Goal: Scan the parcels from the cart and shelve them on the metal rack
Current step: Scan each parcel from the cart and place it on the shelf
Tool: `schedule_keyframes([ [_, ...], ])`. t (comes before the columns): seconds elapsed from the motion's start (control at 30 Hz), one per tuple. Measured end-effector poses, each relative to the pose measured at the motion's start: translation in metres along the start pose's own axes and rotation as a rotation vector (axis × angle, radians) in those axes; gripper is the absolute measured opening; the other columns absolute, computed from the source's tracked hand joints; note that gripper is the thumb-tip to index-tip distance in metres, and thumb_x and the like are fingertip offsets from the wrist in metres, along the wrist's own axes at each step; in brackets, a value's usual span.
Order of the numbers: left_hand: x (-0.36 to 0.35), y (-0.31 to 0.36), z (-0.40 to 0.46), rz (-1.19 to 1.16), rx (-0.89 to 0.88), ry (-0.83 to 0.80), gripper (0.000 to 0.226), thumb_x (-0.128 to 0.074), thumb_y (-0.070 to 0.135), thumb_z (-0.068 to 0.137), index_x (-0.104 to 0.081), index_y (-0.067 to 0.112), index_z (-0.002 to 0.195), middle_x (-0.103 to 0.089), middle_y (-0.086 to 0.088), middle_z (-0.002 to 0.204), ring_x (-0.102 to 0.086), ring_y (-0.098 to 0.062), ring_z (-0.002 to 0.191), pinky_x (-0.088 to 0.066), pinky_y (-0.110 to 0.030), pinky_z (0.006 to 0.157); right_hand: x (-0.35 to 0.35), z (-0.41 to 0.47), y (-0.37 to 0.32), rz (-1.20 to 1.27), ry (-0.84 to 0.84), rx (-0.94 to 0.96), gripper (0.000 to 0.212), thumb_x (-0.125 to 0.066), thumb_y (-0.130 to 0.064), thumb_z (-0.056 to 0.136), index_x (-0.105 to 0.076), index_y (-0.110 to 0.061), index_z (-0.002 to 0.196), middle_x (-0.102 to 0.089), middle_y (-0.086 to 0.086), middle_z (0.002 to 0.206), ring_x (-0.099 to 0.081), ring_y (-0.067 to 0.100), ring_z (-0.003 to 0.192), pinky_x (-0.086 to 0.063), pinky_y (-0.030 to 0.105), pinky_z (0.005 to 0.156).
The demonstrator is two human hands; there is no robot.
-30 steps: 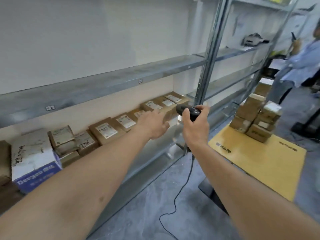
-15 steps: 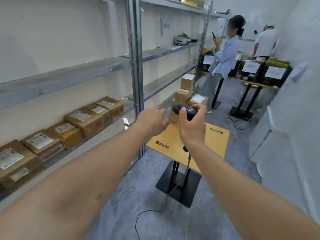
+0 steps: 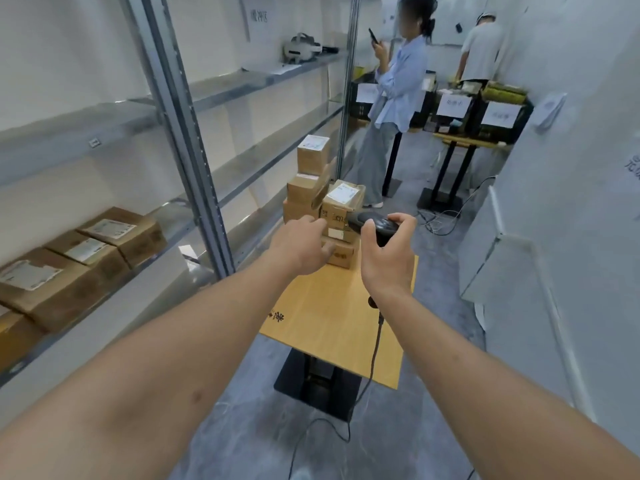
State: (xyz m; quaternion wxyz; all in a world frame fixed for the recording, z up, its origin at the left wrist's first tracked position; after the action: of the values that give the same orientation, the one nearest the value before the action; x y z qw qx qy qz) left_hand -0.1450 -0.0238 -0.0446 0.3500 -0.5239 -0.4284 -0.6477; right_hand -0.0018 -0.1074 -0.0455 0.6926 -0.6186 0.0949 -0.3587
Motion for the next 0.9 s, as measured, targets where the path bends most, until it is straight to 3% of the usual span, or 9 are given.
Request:
schedule_keyframes([
  [0.2,-0.044,-0.022,0.113,-0.019,0.005,-0.071,0.044,-0.053,0.054,0.098,-0.060,0.022,0.127,-0.062,-0.005,0.132,-0.061,-0.031,0.115,-0.054,-0.049,0.093,-0.050,0.088,0.034,-0.046,0.022,-0.074,0.031,-0.056,-0.043,0.103,-0.042,-0.026,0.125,-0.063,-0.013,0.094,-0.061,0.005,0.081,-0.050,0.036,0.070],
  [0.4,-0.075,-0.030,0.202,-0.054,0.040,-0.113,0.063,-0.057,0.053,0.099,-0.048,0.017,0.149,-0.049,-0.008,0.153,-0.052,-0.033,0.134,-0.049,-0.048,0.103,-0.089,0.162,0.068,-0.071,0.030,-0.151,0.030,-0.056,-0.044,0.103,-0.041,-0.028,0.122,-0.063,-0.012,0.092,-0.063,0.011,0.081,-0.056,0.043,0.075],
  [0.77,-0.141,-0.023,0.322,-0.088,0.217,-0.094,0.072,-0.063,0.067,0.091,-0.049,0.018,0.143,-0.047,-0.009,0.146,-0.049,-0.032,0.130,-0.051,-0.048,0.099,-0.126,0.280,0.132,-0.085,-0.064,-0.228,0.030,-0.054,-0.048,0.102,-0.040,-0.030,0.121,-0.064,-0.010,0.095,-0.065,0.016,0.083,-0.056,0.047,0.078],
  [0.9,-0.170,-0.020,0.343,-0.038,0.287,-0.160,0.081,-0.064,0.075,0.087,-0.049,0.019,0.144,-0.040,-0.015,0.153,-0.038,-0.038,0.139,-0.045,-0.051,0.108,-0.131,0.310,0.155,-0.072,-0.133,-0.252,0.029,-0.054,-0.048,0.102,-0.040,-0.031,0.121,-0.063,-0.013,0.094,-0.065,0.015,0.084,-0.056,0.045,0.079],
])
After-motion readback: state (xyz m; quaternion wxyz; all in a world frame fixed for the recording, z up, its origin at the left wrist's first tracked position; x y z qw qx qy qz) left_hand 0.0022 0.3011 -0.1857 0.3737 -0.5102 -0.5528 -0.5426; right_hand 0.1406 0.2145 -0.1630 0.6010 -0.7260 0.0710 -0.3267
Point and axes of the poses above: each hand's wrist, its own z-axis towards the middle knuckle, its own x-axis out of the back of the hand, y = z × x, the point moved 1 cm from there along z, towards the middle knuckle
